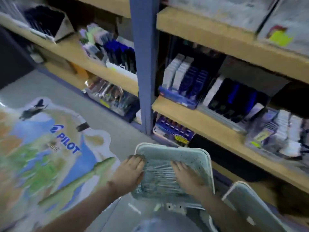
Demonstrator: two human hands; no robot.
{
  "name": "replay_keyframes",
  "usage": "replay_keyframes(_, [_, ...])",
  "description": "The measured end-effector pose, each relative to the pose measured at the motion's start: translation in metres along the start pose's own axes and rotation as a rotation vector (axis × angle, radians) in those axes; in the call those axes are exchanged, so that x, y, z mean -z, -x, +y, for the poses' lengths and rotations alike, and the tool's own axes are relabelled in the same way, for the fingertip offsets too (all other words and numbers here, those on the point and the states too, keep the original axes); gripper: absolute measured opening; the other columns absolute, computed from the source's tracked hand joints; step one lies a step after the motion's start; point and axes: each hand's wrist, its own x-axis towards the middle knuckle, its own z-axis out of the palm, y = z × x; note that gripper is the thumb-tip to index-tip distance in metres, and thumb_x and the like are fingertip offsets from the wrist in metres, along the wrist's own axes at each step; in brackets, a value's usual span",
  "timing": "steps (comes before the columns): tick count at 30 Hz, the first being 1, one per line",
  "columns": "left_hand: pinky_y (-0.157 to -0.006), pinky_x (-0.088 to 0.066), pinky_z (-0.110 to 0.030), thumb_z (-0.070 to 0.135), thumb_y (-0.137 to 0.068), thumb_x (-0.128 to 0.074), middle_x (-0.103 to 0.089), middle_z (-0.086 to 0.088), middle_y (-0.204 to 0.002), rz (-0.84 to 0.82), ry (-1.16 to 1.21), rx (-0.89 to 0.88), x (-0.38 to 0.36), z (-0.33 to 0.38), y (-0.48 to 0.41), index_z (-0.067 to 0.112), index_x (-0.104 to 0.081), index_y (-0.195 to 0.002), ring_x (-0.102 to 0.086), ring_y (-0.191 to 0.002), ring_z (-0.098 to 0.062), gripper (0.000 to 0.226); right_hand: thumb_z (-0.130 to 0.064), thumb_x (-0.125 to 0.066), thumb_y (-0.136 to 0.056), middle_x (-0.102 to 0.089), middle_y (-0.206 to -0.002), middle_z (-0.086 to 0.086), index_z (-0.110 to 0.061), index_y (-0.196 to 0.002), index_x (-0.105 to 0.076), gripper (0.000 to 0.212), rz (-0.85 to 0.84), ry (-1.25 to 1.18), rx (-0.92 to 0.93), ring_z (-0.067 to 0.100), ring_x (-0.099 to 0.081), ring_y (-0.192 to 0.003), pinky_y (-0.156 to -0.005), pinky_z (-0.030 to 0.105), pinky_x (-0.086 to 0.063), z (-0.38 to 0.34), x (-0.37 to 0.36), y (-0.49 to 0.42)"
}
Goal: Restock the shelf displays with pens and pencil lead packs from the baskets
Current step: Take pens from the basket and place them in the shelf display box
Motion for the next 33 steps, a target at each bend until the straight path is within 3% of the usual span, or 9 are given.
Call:
replay_keyframes(4, [-0.101, -0.031, -0.043, 0.033, -0.077, -0.045, -0.066, -0.012, -0.115, -0.109, -0.007, 0.029, -0.045, -0.008, -0.004, 0.009, -0.068, -0.111, -0.062, -0.099, -0.032, 0.048, -0.007, -0.034, -0.099, -0.004, -0.159, 0.007, -0.010, -0.150, 0.005, 0.065, -0.076, 0.066, 0.001, 0.022, -0.008, -0.146, -0.116, 0.039, -0.016, 0.010, -0.057, -0.049])
replay_keyframes(10, [-0.102, -0.028, -0.045, 0.031, -0.071, -0.051, -0.059, -0.011, -0.127, -0.033, 0.086, 0.006, -0.057, -0.013, -0.006, 0.010, -0.064, -0.116, -0.046, -0.116, -0.029, 0.051, -0.007, -0.036, -0.096, 0.005, -0.159, 0.007, -0.012, -0.151, 0.007, 0.070, -0.157, 0.004, 0.032, 0.024, -0.005, -0.146, -0.116, 0.038, -0.009, 0.013, -0.096, -0.082])
replay_keyframes(13, [-0.105, -0.026, -0.048, 0.033, -0.069, -0.055, -0.056, -0.013, -0.132, -0.057, 0.046, 0.017, -0.059, -0.013, -0.006, 0.011, -0.064, -0.117, -0.044, -0.120, -0.030, 0.054, -0.012, -0.044, -0.094, -0.010, -0.156, 0.007, -0.012, -0.151, 0.008, 0.077, -0.122, 0.005, 0.016, 0.026, -0.016, -0.140, -0.111, 0.040, -0.018, 0.014, -0.101, -0.091])
replay_keyframes(16, [-0.108, -0.025, -0.050, 0.032, -0.072, -0.057, -0.056, -0.014, -0.131, -0.045, 0.008, 0.019, -0.059, -0.011, -0.017, 0.011, -0.065, -0.112, -0.048, -0.120, -0.031, 0.045, -0.019, -0.045, -0.094, -0.026, -0.146, 0.006, -0.015, -0.151, -0.007, 0.068, -0.077, -0.007, 0.006, 0.026, -0.023, -0.135, -0.108, 0.038, -0.020, 0.018, -0.108, -0.096])
replay_keyframes(21, [-0.107, -0.029, -0.050, 0.028, -0.080, -0.055, -0.058, -0.013, -0.128, -0.043, -0.070, -0.025, -0.066, -0.006, -0.030, 0.012, -0.065, -0.109, -0.046, -0.120, -0.029, 0.035, -0.007, -0.038, -0.094, -0.021, -0.152, 0.008, -0.014, -0.148, -0.016, 0.059, -0.072, -0.027, -0.069, 0.025, -0.019, -0.140, -0.114, 0.040, -0.017, 0.019, -0.117, -0.090])
replay_keyframes(23, [-0.106, -0.031, -0.050, 0.028, -0.081, -0.055, -0.059, -0.012, -0.127, -0.031, -0.074, -0.028, -0.069, -0.006, -0.029, 0.012, -0.066, -0.107, -0.047, -0.119, -0.029, 0.032, -0.007, -0.049, -0.089, -0.035, -0.144, 0.012, -0.010, -0.147, -0.025, 0.063, -0.054, -0.013, -0.065, 0.027, -0.035, -0.132, -0.107, 0.042, -0.028, 0.015, -0.120, -0.088])
replay_keyframes(26, [-0.105, -0.032, -0.050, 0.027, -0.084, -0.051, -0.061, -0.012, -0.124, -0.012, -0.080, -0.025, -0.070, -0.006, -0.028, 0.012, -0.068, -0.104, -0.051, -0.116, -0.029, 0.030, -0.013, -0.083, -0.059, -0.063, -0.110, 0.014, -0.003, -0.132, -0.051, 0.081, -0.014, -0.027, -0.092, 0.028, -0.062, -0.096, -0.078, 0.039, -0.051, 0.011, -0.121, -0.092])
replay_keyframes(29, [-0.104, -0.032, -0.048, 0.027, -0.084, -0.048, -0.063, -0.011, -0.122, -0.018, -0.080, -0.017, -0.070, -0.006, -0.030, 0.012, -0.069, -0.102, -0.055, -0.114, -0.029, 0.031, -0.012, -0.046, -0.093, -0.038, -0.140, 0.012, -0.007, -0.147, -0.021, 0.060, -0.066, -0.028, -0.087, 0.027, -0.037, -0.128, -0.103, 0.038, -0.029, 0.011, -0.118, -0.094])
replay_keyframes(33, [-0.104, -0.032, -0.046, 0.026, -0.083, -0.048, -0.064, -0.010, -0.120, -0.037, -0.068, -0.005, -0.069, -0.005, -0.032, 0.012, -0.069, -0.100, -0.058, -0.112, -0.029, 0.031, -0.011, -0.039, -0.094, -0.038, -0.138, 0.007, -0.014, -0.139, -0.029, 0.045, -0.036, -0.093, -0.050, 0.024, -0.033, -0.127, -0.102, 0.033, -0.025, 0.016, -0.119, -0.096])
